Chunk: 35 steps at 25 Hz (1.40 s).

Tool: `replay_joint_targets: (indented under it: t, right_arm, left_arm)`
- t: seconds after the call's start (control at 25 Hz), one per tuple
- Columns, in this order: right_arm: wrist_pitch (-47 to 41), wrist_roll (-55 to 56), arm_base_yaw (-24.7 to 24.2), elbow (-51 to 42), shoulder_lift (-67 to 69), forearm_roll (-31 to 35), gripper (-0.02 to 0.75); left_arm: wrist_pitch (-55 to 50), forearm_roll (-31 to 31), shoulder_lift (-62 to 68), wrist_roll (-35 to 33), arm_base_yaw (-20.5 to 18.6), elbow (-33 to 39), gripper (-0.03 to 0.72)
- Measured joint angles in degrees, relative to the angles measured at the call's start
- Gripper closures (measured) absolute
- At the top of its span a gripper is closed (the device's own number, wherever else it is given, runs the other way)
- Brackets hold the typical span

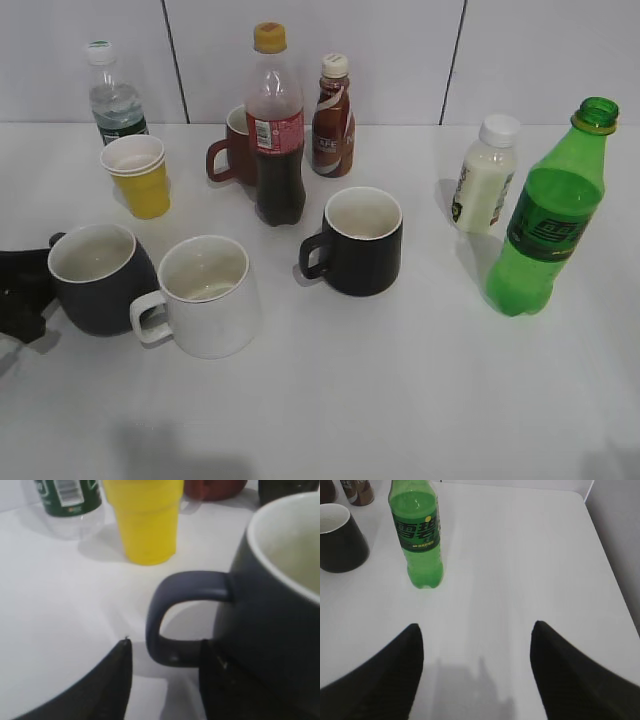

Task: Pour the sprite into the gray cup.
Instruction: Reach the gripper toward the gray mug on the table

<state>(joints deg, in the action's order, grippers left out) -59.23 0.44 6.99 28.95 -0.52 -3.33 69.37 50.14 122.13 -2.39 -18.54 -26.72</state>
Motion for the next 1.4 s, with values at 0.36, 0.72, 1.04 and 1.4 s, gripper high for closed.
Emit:
replay_joint_targets:
  t: [0.36, 0.72, 1.04, 1.4]
  right_arm:
    - [0.0, 0.1, 0.0, 0.0, 0.0, 0.0, 0.236]
    - [0.0, 0.0, 0.0, 0.0, 0.0, 0.0, 0.236]
    - [0.0, 0.0, 0.0, 0.0, 0.0, 0.0, 0.235]
    - [0.0, 0.0, 0.0, 0.0, 0.0, 0.0, 0.235]
  left_arm:
    - [0.0, 0.3, 0.0, 0.0, 2.4, -1.7, 0.363]
    - [0.0, 0.3, 0.0, 0.0, 2.4, -1.7, 0.388]
    - [0.1, 0.3, -1.3, 0.1, 2.4, -1.7, 0.387]
    - [0.0, 3.0, -1.3, 3.1, 2.6, -4.6, 0.387]
